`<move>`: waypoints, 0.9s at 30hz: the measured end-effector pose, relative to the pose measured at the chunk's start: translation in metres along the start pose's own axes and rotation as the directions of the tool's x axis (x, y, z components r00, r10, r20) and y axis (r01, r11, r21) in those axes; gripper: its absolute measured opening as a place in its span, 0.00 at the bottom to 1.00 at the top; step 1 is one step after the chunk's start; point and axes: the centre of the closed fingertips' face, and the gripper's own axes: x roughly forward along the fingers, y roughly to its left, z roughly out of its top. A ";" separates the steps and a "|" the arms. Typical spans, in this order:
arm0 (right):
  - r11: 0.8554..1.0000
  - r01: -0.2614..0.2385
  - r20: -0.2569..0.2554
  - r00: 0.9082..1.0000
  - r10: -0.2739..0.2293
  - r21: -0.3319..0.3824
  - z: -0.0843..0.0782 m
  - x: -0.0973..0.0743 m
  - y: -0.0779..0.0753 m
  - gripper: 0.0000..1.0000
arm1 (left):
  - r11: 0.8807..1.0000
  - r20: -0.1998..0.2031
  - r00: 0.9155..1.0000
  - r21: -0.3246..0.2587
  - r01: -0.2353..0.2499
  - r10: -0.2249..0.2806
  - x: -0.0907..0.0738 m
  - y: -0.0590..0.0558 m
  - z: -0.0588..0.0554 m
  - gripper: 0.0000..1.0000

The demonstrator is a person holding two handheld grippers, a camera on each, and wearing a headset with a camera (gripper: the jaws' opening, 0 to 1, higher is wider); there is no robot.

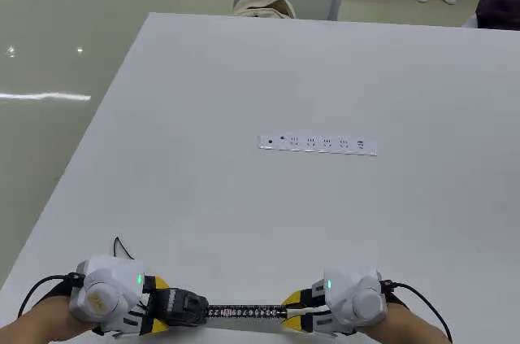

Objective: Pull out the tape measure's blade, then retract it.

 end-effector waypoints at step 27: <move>1.000 0.009 -0.012 1.000 -0.009 0.003 -0.011 -0.013 -0.001 0.09 | 1.000 0.001 1.000 -0.001 0.002 -0.002 0.001 -0.001 0.002 0.29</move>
